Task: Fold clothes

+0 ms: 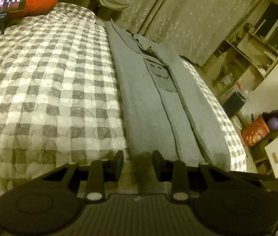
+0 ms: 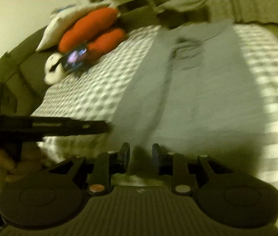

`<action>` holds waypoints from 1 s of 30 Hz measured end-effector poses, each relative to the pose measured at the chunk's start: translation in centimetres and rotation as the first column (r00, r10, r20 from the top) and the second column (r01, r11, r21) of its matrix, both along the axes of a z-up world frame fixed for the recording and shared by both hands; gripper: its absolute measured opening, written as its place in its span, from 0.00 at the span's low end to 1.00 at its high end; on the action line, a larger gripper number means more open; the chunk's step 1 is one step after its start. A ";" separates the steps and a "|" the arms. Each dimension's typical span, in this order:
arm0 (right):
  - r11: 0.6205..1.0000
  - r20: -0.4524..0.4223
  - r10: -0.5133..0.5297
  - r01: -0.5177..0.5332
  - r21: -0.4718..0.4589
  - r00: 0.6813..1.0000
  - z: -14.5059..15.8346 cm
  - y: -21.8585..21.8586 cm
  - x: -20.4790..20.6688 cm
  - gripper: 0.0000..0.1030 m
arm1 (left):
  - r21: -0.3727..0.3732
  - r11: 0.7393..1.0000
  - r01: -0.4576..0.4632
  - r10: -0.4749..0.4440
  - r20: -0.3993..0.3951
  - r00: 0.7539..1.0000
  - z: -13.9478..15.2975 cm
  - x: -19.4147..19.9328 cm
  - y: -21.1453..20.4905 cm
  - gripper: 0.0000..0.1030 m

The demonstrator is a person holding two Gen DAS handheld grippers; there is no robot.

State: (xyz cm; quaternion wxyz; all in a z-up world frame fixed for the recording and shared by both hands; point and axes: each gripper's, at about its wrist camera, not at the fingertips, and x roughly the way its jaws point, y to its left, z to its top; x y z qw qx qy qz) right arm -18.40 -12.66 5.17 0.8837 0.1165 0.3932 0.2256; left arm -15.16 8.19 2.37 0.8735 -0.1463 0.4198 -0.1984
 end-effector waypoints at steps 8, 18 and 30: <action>0.997 0.033 -0.039 0.042 -0.067 0.999 0.3 1.3 -0.3 0.03 | 0.009 1.000 0.012 -0.012 0.007 1.000 -0.1 -0.3 0.1 0.32; 0.994 0.023 -0.099 0.100 -0.054 0.995 -0.2 -0.5 -1.2 0.03 | 0.014 1.000 0.022 -0.022 0.001 1.000 0.0 -0.1 0.0 0.32; 0.988 0.058 -0.064 0.071 -0.135 0.996 -0.1 -0.3 -1.3 0.06 | 0.060 0.998 0.034 -0.036 0.037 0.999 1.2 0.8 -1.0 0.32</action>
